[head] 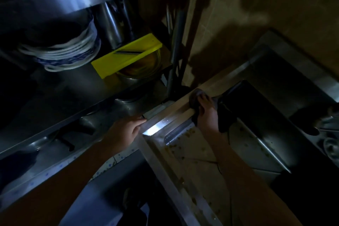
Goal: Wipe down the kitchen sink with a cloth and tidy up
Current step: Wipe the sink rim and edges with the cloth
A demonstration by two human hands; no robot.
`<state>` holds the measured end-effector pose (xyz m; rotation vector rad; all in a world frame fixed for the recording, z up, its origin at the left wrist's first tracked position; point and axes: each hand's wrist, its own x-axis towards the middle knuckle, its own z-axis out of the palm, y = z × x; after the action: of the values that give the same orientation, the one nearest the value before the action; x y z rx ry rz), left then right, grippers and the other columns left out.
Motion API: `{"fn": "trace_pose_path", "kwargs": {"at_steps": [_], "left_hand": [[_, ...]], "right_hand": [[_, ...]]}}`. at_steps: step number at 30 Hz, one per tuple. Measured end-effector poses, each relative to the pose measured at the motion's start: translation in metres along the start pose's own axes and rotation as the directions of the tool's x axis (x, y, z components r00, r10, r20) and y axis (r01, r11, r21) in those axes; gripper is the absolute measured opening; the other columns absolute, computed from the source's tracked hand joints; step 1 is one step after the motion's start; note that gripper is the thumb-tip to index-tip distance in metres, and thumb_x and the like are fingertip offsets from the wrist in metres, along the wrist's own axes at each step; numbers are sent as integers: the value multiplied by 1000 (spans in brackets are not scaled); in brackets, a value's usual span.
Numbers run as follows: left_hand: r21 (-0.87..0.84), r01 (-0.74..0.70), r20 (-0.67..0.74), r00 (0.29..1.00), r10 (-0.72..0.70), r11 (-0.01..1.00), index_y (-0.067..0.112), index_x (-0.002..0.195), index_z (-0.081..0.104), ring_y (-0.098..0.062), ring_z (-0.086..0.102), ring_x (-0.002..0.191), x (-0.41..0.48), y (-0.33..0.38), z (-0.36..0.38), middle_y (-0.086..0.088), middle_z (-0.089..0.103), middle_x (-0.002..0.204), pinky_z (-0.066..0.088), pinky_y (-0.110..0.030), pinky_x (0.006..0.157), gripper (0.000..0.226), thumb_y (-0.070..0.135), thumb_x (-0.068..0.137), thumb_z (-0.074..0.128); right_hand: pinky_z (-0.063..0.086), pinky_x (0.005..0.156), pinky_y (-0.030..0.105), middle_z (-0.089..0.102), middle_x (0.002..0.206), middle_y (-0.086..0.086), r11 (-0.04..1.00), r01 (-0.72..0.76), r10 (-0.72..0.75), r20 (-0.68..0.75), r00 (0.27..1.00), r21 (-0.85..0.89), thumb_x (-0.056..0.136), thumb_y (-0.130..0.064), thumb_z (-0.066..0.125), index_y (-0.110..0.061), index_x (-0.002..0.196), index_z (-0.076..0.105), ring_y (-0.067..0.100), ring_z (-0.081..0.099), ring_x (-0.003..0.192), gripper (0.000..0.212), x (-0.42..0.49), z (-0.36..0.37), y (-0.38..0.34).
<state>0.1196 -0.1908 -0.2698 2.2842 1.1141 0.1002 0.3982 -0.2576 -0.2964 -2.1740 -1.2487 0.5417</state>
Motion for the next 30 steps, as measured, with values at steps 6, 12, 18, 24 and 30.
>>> {"fn": "trace_pose_path", "kwargs": {"at_steps": [6, 12, 18, 24, 30], "left_hand": [[-82, 29, -23, 999, -31, 996, 5, 128, 54, -19, 59, 114, -13, -2, 8, -12, 62, 124, 37, -20, 96, 35, 9, 94, 50], [-59, -11, -53, 999, 8, 998, 4, 129, 52, -25, 59, 114, -21, -3, 11, -16, 61, 125, 40, -26, 99, 36, 6, 93, 50], [-26, 44, -28, 999, -45, 999, 12, 133, 51, -26, 50, 124, -34, -10, 12, -13, 51, 137, 38, -38, 106, 38, 13, 95, 46], [-1, 2, -23, 1000, -2, 1000, 10, 128, 56, -27, 55, 116, -52, -4, 8, -13, 57, 129, 44, -39, 100, 35, 10, 94, 49], [75, -56, 1, 998, 56, 996, 22, 130, 50, -23, 48, 121, -56, 13, 12, -6, 46, 137, 44, -42, 98, 36, 18, 95, 45]], "right_hand": [[23, 114, 27, 46, 143, 15, 981, 190, -184, 119, 976, -39, 87, 12, 43, -4, 129, 56, 26, 37, 137, 48, -41, 11, -31], [33, 98, 37, 52, 124, 34, 921, 390, -319, 611, 724, 18, 82, 9, 49, 18, 111, 57, 42, 48, 120, 32, -71, 4, -74], [27, 93, 26, 53, 133, 15, 874, 474, -238, 757, 608, -106, 89, 5, 47, 0, 121, 58, 25, 44, 127, 35, -80, 11, -94], [30, 97, 10, 57, 124, 32, 984, 176, -132, 685, 716, 5, 91, 12, 42, 12, 107, 65, 43, 48, 123, 28, -116, 6, -73], [6, 120, 43, 29, 155, 6, 969, 231, -130, 607, 784, -91, 92, 1, 44, -21, 129, 58, 26, 14, 146, 45, -162, -10, -48]]}}
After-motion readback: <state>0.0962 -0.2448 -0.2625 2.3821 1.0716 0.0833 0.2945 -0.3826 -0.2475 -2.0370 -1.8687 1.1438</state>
